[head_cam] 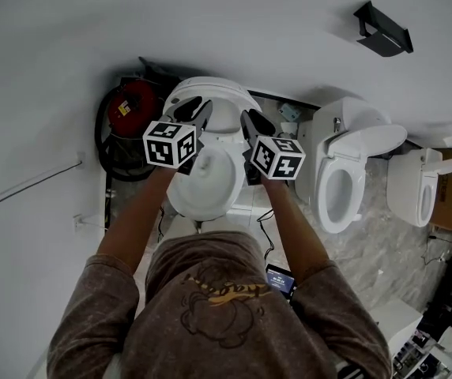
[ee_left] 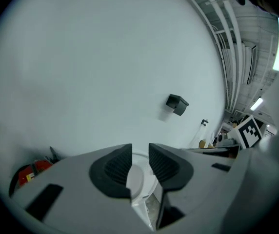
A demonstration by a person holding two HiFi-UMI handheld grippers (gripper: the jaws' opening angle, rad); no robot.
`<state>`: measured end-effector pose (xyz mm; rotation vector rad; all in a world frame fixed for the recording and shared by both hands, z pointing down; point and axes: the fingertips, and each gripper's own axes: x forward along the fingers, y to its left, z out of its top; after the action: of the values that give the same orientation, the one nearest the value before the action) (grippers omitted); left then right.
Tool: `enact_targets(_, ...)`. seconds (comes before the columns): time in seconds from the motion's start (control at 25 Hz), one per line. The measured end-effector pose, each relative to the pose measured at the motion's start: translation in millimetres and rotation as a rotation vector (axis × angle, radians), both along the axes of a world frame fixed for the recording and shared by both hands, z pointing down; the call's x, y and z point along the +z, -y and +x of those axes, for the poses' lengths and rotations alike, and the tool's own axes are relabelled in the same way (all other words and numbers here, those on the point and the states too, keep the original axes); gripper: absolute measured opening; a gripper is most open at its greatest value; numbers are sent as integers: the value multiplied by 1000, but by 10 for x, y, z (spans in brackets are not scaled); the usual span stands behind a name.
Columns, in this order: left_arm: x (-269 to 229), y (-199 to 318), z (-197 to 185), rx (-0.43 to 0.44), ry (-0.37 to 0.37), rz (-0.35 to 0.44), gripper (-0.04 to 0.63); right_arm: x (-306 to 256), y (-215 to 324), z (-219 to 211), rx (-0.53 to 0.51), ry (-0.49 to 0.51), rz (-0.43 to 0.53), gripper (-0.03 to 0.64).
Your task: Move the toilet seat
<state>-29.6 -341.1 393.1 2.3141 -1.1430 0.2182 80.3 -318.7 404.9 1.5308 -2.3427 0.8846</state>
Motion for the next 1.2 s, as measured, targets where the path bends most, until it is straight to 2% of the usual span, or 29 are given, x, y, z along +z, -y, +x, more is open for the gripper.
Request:
enact_targets(0.36, -852, -532, -140, 37, -40, 120, 112, -918, -446, -116, -67, -62, 191, 71)
enact_targets(0.6, -1286, -963, -401, 36, -56, 188, 112, -1319, -815, -146, -94, -74, 247, 71)
enact_targets(0.76, -1384, -1268, -540, 35, -45, 226, 112, -1466, -1077, -115, -60, -81, 285, 71)
enact_targets(0.92, -1410, -1508, -711, -9, -53, 262, 110, -1550, -1337, -134, -34, -90, 332, 63)
enact_targets(1.08, -1400, -1653, -846, -59, -19, 332, 107, -1514, -1616, -177, -44, -147, 362, 47)
enact_targets(1.2, -1310, -1667, -900, -86, 11, 338, 84, -1446, -1683, -110, -25, -172, 372, 31)
